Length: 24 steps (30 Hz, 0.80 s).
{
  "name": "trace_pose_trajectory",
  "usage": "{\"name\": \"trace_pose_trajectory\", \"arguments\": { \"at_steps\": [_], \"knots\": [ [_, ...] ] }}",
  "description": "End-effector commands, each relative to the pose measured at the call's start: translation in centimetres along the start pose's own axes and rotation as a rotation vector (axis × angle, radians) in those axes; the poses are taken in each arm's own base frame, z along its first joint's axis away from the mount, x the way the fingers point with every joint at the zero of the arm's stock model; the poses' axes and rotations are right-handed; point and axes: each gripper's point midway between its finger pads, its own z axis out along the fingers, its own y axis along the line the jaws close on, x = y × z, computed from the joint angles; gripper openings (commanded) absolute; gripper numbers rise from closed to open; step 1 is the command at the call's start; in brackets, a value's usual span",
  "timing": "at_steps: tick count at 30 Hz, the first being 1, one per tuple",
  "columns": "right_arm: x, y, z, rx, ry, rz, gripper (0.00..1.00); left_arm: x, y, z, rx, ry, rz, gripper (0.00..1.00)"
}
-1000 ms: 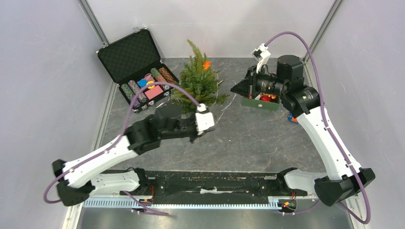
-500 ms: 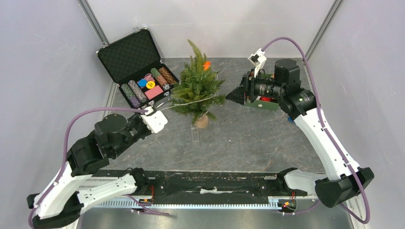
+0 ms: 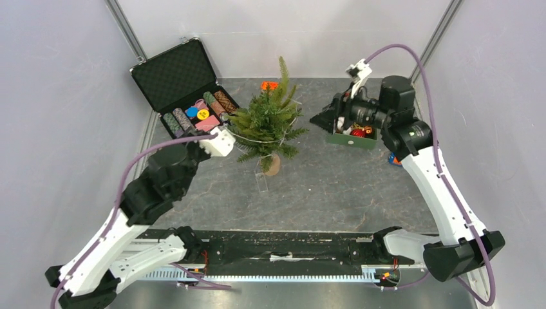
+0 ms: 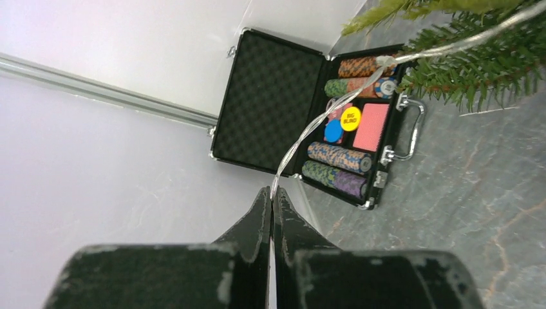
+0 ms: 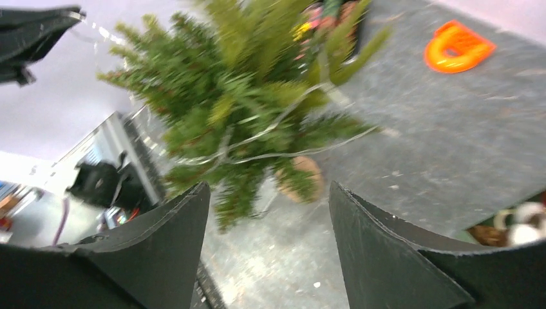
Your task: Decorate the small christmas tree
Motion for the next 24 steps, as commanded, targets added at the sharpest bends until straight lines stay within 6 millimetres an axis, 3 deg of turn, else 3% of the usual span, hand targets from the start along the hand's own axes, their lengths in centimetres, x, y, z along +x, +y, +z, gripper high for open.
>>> {"name": "trace_pose_trajectory", "arguments": {
  "at_steps": [1, 4, 6, 11, 19, 22, 24],
  "knots": [
    [-6.4, -4.7, -2.2, 0.174, -0.209, -0.086, 0.7, -2.6, 1.7, 3.5, -0.098, -0.049, 0.012, 0.02],
    [-6.9, -9.4, -1.5, 0.287, -0.252, -0.095, 0.68, -3.9, 1.3, 4.8, -0.081, -0.097, -0.05, 0.02],
    [-6.1, -12.0, -0.3, 0.326, -0.262, -0.108, 0.68, -4.2, 0.9, 5.1, -0.061, -0.124, -0.097, 0.02],
    [-3.5, -16.6, 5.0, 0.284, -0.218, -0.124, 0.66, -3.8, 0.0, 5.8, -0.049, -0.133, -0.188, 0.02],
    [-0.8, -18.6, 14.4, 0.072, -0.16, -0.147, 0.79, -2.9, -1.5, 6.2, 0.01, -0.082, -0.383, 0.02],
    [0.1, -17.8, 18.4, -0.013, -0.132, -0.157, 0.79, -2.9, -1.6, 6.2, 0.021, -0.077, -0.411, 0.02],
    [2.2, -16.8, 21.2, -0.076, -0.094, -0.171, 0.8, -2.8, -1.5, 6.1, 0.022, -0.072, -0.419, 0.02]
  ]
}}
